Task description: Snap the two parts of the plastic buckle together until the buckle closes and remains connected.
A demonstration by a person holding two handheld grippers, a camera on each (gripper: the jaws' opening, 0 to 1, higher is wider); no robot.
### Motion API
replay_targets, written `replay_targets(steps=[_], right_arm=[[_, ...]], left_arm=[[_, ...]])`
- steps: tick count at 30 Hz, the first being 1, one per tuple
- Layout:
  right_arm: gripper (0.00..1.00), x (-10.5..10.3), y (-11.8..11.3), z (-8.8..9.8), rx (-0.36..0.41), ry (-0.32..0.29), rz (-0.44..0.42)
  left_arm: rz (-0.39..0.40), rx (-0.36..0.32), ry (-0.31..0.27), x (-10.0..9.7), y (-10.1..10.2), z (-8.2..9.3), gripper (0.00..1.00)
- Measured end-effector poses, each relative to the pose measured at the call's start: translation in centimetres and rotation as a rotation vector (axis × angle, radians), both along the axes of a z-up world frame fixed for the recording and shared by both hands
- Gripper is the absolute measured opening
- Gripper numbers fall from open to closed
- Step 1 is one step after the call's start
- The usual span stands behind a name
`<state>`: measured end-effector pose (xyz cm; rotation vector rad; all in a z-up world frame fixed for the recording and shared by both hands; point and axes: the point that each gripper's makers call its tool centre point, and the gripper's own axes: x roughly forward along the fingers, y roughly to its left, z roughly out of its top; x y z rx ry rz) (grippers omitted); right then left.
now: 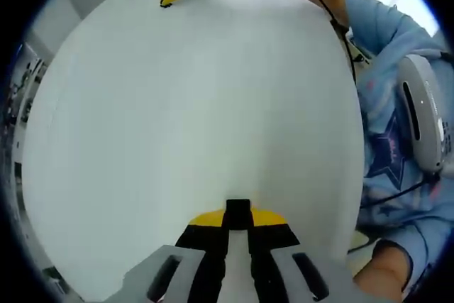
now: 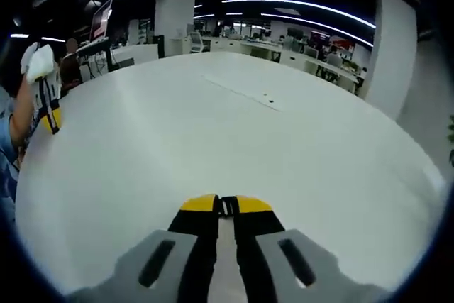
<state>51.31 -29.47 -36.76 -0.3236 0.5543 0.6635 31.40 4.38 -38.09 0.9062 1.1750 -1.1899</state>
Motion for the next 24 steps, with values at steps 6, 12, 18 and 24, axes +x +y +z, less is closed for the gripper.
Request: replay_targets(steps=[6,12,18,24], right_arm=[[0.08,-1.4,0.5,-0.1,0.007,-0.008,-0.018],[0.08,-3.6,1.1,-0.1,0.037,-0.027,-0.005],[0.08,-6.0,1.8,-0.1,0.053,-0.039,-0.001],[0.09,-8.7,2.9,-0.2,0.075,-0.034,-0.004]], left_arm=[[0.000,-0.007,-0.001,0.1,0.3,0.0,0.09],[0.007,-0.018,0.002,-0.1,0.2,-0.1,0.09],[0.004,-0.012,0.004,-0.2,-0.1,-0.1,0.09],[0.005,-0.012,0.003,-0.5,-0.4,-0.2,0.09]])
